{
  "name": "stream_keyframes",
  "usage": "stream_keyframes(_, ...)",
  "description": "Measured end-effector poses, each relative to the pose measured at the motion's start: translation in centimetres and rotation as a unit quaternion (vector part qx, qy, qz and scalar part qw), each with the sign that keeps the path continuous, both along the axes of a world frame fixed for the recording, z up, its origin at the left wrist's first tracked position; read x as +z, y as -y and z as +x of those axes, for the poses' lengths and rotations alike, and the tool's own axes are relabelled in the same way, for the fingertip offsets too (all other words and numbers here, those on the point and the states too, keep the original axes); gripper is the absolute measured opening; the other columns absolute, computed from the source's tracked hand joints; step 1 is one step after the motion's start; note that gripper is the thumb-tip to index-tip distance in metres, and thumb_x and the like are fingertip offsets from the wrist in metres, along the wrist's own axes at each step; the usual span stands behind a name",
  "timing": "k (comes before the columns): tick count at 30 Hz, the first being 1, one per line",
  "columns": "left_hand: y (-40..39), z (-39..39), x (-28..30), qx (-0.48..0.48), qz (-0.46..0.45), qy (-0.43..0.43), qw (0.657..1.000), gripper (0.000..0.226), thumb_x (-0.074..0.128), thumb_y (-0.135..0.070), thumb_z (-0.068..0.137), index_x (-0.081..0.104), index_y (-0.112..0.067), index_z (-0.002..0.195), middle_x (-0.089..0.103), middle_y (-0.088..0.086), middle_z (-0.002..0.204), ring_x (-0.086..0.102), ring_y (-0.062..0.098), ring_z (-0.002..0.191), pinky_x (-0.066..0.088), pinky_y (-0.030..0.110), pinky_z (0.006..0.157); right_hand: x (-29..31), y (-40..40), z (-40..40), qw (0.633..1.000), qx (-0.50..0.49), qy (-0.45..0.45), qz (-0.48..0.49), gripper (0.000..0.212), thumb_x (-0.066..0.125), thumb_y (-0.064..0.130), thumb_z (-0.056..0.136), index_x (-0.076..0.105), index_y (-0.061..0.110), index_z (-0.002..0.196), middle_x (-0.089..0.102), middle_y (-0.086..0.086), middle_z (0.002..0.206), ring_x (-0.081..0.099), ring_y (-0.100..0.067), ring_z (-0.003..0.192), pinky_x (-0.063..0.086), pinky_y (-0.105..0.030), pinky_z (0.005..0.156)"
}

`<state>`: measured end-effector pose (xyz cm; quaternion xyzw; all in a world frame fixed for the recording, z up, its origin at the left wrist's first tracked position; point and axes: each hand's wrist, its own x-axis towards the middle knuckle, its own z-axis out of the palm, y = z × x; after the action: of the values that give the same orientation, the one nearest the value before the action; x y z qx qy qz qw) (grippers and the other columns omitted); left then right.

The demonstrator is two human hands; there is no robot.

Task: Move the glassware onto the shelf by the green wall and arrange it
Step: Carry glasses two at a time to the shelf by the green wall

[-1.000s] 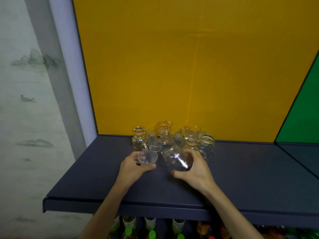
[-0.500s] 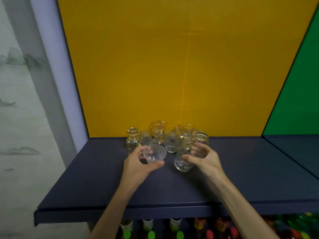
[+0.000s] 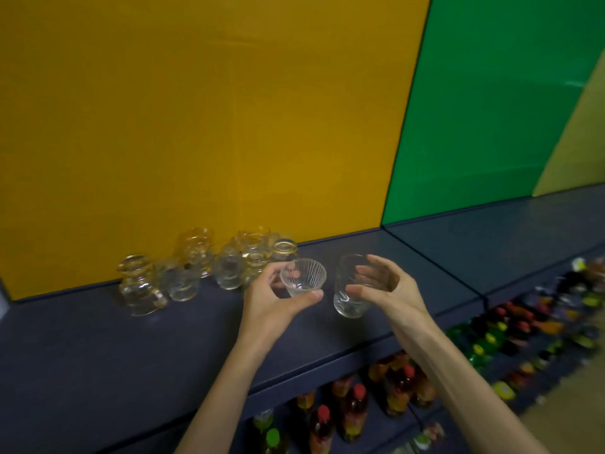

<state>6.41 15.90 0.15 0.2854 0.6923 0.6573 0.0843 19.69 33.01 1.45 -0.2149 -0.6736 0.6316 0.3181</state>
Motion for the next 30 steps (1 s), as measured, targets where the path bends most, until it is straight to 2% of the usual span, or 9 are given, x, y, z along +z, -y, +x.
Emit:
stream_keyframes(2,-2.8,1.6,0.0,-0.029,-0.002,0.0,1.0,0.054,0.096,-0.023,0.06,0.068,-0.031,0.105,0.074,-0.012,0.103,0.068,-0.002,0.093,0.048,0.015,0.077,0.2,-2.0,2.3,0.999,-0.027,-0.009,-0.019,0.08,0.094,0.01,0.056,0.058,0.01,0.128,0.072,-0.004,0.116,0.071,-0.012,0.103,0.055,-0.015,0.072)
stream_keyframes(5,-7.2,4.4,0.0,-0.063,-0.007,-0.009,0.998,0.052,0.096,-0.024,0.059,0.068,-0.03,0.104,0.075,-0.012,0.101,0.068,-0.001,0.093,0.049,0.013,0.075,0.0,-5.2,6.4,0.997,-0.066,-0.021,-0.036,0.079,0.092,0.02,0.05,0.062,0.009,0.123,0.073,-0.005,0.116,0.071,-0.01,0.103,0.053,-0.017,0.077)
stream_keyframes(8,-11.6,7.8,0.1,-0.095,-0.015,-0.015,0.995,0.051,0.096,-0.025,0.059,0.069,-0.031,0.102,0.075,-0.013,0.1,0.067,-0.003,0.092,0.048,0.009,0.073,-0.6,-8.7,10.8,0.995,-0.095,-0.014,-0.018,0.082,0.097,0.018,0.047,0.064,0.013,0.122,0.073,-0.002,0.115,0.07,-0.01,0.103,0.055,-0.018,0.076)
stream_keyframes(14,-21.1,15.7,0.0,-0.135,-0.022,-0.022,0.99,0.051,0.096,-0.023,0.059,0.07,-0.028,0.102,0.075,-0.012,0.099,0.067,-0.005,0.091,0.048,0.008,0.074,-1.4,-17.1,19.5,0.991,-0.134,-0.018,-0.001,0.073,0.092,0.018,0.053,0.064,0.017,0.121,0.073,-0.003,0.115,0.069,-0.011,0.108,0.055,-0.022,0.081)
stream_keyframes(19,-29.4,22.4,0.3,-0.164,-0.008,-0.004,0.986,0.05,0.095,-0.013,0.061,0.07,-0.02,0.105,0.076,-0.006,0.099,0.07,0.0,0.09,0.05,0.01,0.074,-1.2,-24.1,26.9,0.989,-0.149,-0.008,0.012,0.074,0.092,0.018,0.051,0.065,0.017,0.119,0.073,-0.004,0.111,0.069,-0.013,0.107,0.056,-0.03,0.092)
stream_keyframes(24,-37.6,28.4,0.4,-0.167,0.01,0.025,0.986,0.054,0.095,-0.023,0.055,0.068,-0.024,0.101,0.077,-0.006,0.099,0.072,0.008,0.094,0.051,0.02,0.08,-0.8,-30.0,33.2,0.986,-0.166,-0.007,0.027,0.071,0.092,0.009,0.057,0.064,0.014,0.122,0.073,-0.004,0.113,0.07,-0.013,0.106,0.056,-0.023,0.088)
stream_keyframes(27,-42.0,31.7,0.6,-0.176,0.022,0.035,0.983,0.047,0.093,-0.017,0.064,0.065,-0.024,0.102,0.073,-0.006,0.102,0.07,0.007,0.094,0.049,0.014,0.073,-0.6,-33.6,35.9,0.983,-0.182,-0.005,0.033,0.068,0.092,0.008,0.061,0.064,0.015,0.123,0.073,-0.001,0.115,0.069,-0.012,0.107,0.056,-0.02,0.086)
stream_keyframes(30,-46.3,34.0,0.7,-0.182,0.031,0.04,0.982,0.051,0.093,-0.025,0.061,0.063,-0.027,0.102,0.072,-0.008,0.103,0.069,0.005,0.095,0.049,0.015,0.072,-0.5,-37.4,37.7,0.979,-0.201,-0.006,0.042,0.069,0.091,0.007,0.062,0.063,0.015,0.125,0.071,0.001,0.116,0.068,-0.008,0.106,0.054,-0.015,0.082)
